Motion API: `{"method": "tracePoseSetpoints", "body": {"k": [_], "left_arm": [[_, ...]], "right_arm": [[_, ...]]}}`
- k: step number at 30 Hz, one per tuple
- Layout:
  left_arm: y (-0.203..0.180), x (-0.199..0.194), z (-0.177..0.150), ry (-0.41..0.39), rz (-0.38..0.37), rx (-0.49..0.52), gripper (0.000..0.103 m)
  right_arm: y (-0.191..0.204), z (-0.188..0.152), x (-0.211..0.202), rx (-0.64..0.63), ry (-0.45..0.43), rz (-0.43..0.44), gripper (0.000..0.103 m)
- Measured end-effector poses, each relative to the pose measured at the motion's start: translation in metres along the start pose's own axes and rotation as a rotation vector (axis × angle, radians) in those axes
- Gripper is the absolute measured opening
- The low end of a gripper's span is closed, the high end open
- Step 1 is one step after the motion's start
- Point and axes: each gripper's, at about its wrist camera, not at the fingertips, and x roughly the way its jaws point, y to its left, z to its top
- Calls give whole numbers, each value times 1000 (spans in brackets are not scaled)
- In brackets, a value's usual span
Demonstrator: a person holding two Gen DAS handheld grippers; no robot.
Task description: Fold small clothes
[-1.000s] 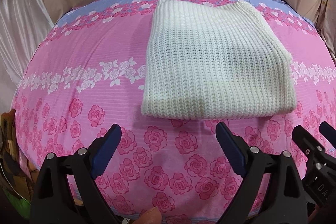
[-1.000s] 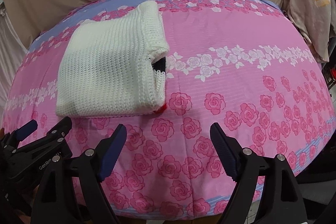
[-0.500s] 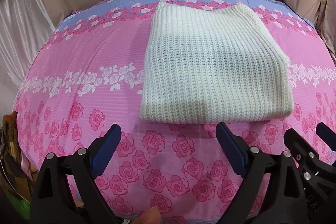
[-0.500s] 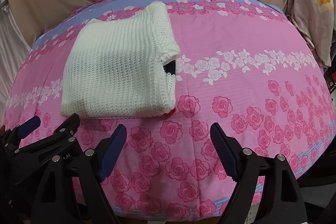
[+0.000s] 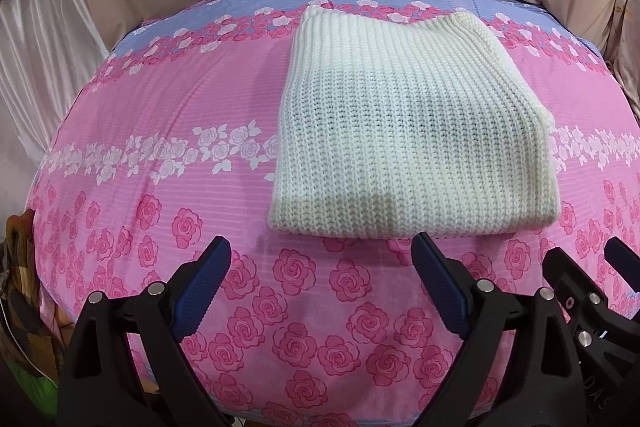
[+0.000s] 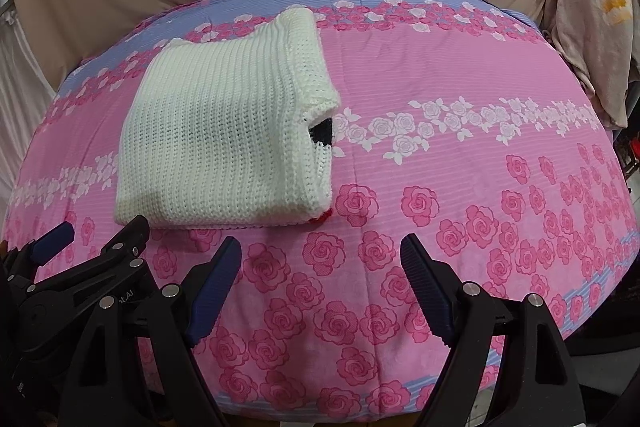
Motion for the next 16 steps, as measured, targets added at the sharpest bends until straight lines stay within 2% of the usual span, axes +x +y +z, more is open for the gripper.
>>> {"method": "tracePoseSetpoints", "body": {"k": [16], "left_arm": [[-1, -5, 0, -13, 6, -3, 87]], "right_arm": [[4, -3, -3, 8, -6, -9, 80]]}}
